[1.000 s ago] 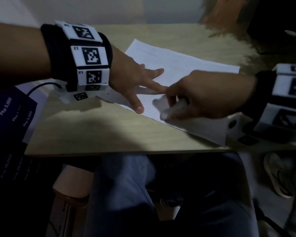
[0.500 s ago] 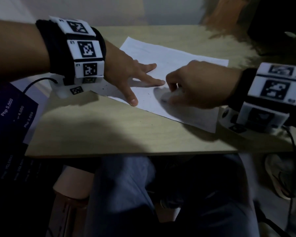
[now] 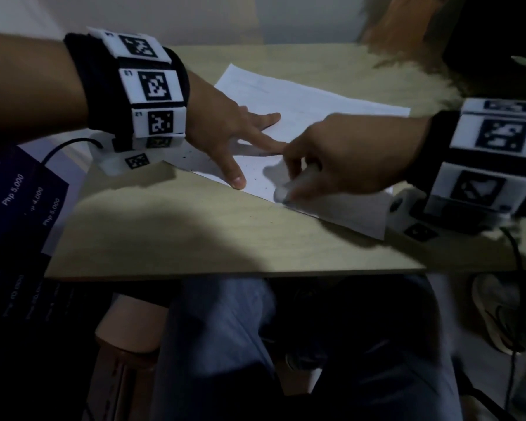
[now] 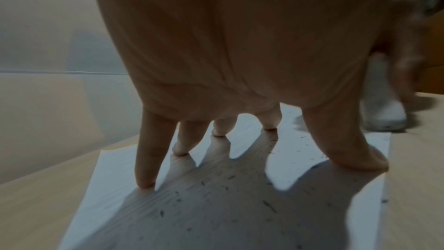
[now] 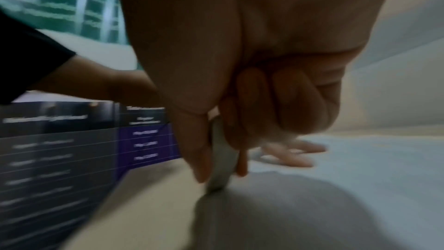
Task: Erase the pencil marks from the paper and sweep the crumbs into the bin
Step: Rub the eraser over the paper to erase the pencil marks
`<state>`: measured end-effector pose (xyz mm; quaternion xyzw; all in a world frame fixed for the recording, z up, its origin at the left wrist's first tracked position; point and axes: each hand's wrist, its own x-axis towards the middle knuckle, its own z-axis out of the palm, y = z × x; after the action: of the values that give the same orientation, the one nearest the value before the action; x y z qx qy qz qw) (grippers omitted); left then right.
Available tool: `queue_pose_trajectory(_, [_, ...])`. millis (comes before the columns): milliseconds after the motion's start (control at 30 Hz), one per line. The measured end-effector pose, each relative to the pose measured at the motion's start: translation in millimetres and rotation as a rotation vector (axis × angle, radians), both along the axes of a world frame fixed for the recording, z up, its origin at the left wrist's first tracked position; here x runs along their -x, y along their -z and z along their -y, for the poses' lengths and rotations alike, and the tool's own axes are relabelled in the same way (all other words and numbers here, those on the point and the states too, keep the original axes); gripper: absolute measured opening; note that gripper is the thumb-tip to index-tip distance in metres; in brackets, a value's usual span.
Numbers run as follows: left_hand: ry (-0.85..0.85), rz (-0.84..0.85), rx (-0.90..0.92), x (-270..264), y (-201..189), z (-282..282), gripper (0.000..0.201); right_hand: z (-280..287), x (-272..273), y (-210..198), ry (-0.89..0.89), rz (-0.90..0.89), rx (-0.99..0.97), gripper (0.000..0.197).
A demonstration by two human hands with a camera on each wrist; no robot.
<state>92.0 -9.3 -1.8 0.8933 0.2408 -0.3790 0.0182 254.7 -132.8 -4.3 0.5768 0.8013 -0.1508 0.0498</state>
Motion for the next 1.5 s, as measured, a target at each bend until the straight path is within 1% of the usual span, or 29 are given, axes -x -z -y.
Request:
queue_pose_trajectory(67, [-0.003,0.003,-0.004,1.0,-0.1,0.5,0.092,-9.3,-8.0,-1.9,0.052,0.02,-0.05,0.045])
queue_pose_trajectory(100, [-0.003,0.005,-0.003,1.1,0.0,0.7,0.093,-9.5,-8.8,-0.4,0.058,0.043,-0.092,0.045])
queue_pose_trajectory(167, [0.0,0.006,-0.001,1.7,0.1,1.4,0.091,-0.7,-2.6,4.8,0.014,0.082,-0.146,0.035])
queue_pose_trajectory(200, [-0.002,0.007,0.005,1.5,0.0,1.9,0.089,6.6,2.4,6.7,-0.019,0.068,-0.132,0.031])
queue_pose_trajectory(267, [-0.013,0.007,0.018,0.9,-0.3,1.5,0.087,14.8,8.1,5.1,-0.072,0.019,-0.047,0.033])
queue_pose_trajectory(333, [-0.012,0.004,0.014,1.8,-0.2,-0.1,0.093,9.5,5.0,0.2,-0.042,0.015,0.004,0.036])
queue_pose_trajectory(400, [-0.008,0.002,0.007,2.6,0.0,-1.0,0.098,1.3,-1.8,-1.9,0.017,0.03,-0.032,0.038])
queue_pose_trajectory(433, [-0.006,0.004,0.01,2.8,0.0,-1.0,0.097,0.0,-3.2,-0.5,0.037,0.046,-0.071,0.037])
queue_pose_trajectory(467, [-0.004,0.006,0.016,3.2,0.1,-0.6,0.095,2.1,-2.2,2.1,0.037,0.066,-0.111,0.035])
queue_pose_trajectory(533, [-0.002,0.008,0.038,4.6,0.1,0.7,0.087,14.4,6.9,8.1,-0.022,0.08,-0.149,0.032])
queue_pose_trajectory(600, [0.0,0.007,0.067,5.7,0.1,2.7,0.083,22.5,14.2,6.0,-0.081,0.033,-0.07,0.031])
queue_pose_trajectory(667, [0.005,0.008,0.069,6.2,1.2,2.1,0.086,14.5,10.0,-0.6,-0.044,0.019,0.0,0.035])
queue_pose_trajectory(767, [0.016,0.024,0.042,6.0,2.8,0.2,0.091,1.8,-1.0,-2.1,0.039,0.052,-0.074,0.033])
queue_pose_trajectory(833, [0.015,0.023,0.043,6.2,2.3,0.5,0.087,10.8,5.0,3.3,0.019,0.096,-0.127,0.029])
queue_pose_trajectory(867, [0.018,0.017,0.045,6.1,2.0,1.1,0.085,19.2,12.0,4.5,-0.023,0.095,-0.118,0.03])
queue_pose_trajectory(933, [0.019,0.006,0.047,5.2,1.3,2.7,0.084,24.7,18.3,2.4,-0.081,0.036,-0.027,0.034])
queue_pose_trajectory(1000, [0.011,0.006,0.045,5.0,0.5,3.5,0.084,12.7,12.3,-2.8,-0.03,0.014,0.023,0.037])
queue_pose_trajectory(1100, [0.009,0.022,0.04,5.4,1.9,2.1,0.088,-1.2,0.1,-3.1,0.049,0.03,-0.043,0.04])
queue_pose_trajectory(1133, [0.01,0.024,0.037,5.5,2.7,1.1,0.09,2.2,1.1,-0.9,0.047,0.054,-0.07,0.038])
queue_pose_trajectory(1200, [0.012,0.023,0.035,6.0,3.5,0.0,0.091,17.2,10.5,3.7,-0.018,0.082,-0.089,0.031])
queue_pose_trajectory(1267, [0.007,0.022,0.043,5.5,3.4,0.3,0.089,23.8,14.9,2.3,-0.061,0.052,-0.017,0.032])
queue_pose_trajectory(1333, [-0.004,0.022,0.049,4.7,3.1,0.2,0.09,14.8,9.4,-3.0,0.0,0.037,0.012,0.037])
queue_pose_trajectory(1400, [-0.009,0.023,0.052,4.6,2.8,0.6,0.091,4.1,-0.1,-4.3,0.07,0.05,-0.05,0.037])
queue_pose_trajectory(1433, [-0.006,0.021,0.055,4.7,2.6,0.9,0.091,4.2,-1.5,-1.9,0.078,0.094,-0.095,0.036])
queue_pose_trajectory(1500, [-0.003,0.019,0.061,5.4,2.3,1.3,0.089,16.7,5.0,3.9,0.007,0.179,-0.163,0.031])
